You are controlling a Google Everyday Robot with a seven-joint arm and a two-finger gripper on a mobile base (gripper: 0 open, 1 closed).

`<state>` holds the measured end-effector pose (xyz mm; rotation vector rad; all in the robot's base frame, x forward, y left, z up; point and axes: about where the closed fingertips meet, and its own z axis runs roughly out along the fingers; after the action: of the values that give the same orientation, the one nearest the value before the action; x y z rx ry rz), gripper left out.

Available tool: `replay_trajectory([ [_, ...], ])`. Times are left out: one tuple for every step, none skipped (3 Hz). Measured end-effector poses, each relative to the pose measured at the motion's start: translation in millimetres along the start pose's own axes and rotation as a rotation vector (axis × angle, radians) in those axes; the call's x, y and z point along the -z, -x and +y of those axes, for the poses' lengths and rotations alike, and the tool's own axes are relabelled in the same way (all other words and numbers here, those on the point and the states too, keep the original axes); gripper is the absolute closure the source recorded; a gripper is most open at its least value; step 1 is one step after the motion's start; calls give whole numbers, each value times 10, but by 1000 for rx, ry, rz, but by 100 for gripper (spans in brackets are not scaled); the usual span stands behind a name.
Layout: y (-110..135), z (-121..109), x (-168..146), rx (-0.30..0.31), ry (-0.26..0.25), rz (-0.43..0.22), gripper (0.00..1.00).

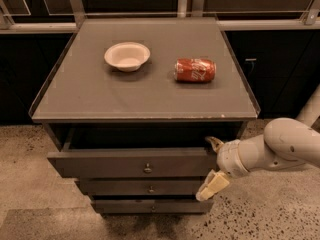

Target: Open top drawer

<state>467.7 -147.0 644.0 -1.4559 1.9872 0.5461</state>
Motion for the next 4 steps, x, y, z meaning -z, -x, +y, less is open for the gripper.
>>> replay_trajectory([
  [19, 0, 20, 0, 0, 0, 0],
  [2, 112, 37, -25, 33, -21, 0],
  [28, 111, 65, -25, 33, -21, 0],
  [39, 240, 27, -37, 74, -54, 0],
])
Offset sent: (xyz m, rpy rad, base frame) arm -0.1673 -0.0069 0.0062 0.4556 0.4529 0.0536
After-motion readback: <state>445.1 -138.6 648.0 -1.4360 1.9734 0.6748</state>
